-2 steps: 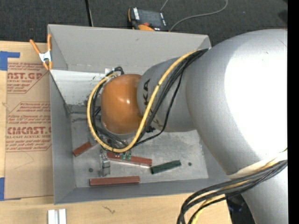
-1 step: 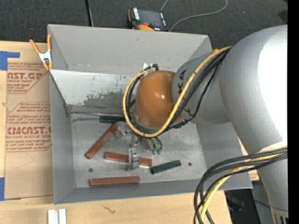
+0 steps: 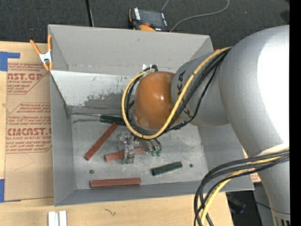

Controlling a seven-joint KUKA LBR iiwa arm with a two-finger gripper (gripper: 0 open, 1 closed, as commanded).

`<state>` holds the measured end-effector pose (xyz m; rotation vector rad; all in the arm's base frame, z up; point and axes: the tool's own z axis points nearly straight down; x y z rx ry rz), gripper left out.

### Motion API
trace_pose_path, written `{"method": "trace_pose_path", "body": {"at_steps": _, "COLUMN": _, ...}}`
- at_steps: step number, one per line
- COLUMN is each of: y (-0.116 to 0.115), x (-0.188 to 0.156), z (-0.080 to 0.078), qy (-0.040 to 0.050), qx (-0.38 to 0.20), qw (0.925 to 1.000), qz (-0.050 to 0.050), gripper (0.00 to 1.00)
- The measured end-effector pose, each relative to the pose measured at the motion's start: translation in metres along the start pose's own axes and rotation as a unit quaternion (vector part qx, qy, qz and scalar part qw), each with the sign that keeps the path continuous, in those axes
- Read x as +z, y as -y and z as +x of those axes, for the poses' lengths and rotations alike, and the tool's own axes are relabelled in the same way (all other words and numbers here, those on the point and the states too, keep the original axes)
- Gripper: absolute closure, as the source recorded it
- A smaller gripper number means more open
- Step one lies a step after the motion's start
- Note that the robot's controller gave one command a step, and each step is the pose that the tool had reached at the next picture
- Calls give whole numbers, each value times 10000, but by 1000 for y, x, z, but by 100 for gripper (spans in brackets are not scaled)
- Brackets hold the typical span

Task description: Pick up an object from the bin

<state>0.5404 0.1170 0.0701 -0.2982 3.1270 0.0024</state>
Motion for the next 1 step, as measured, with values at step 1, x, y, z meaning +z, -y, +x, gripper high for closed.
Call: {"method": "trace_pose_path", "body": {"at_steps": 1, "y": 28, "x": -162, "z": -40, "qy": 53, "qx": 219, "qw": 9997, "qz": 12, "gripper": 100}}
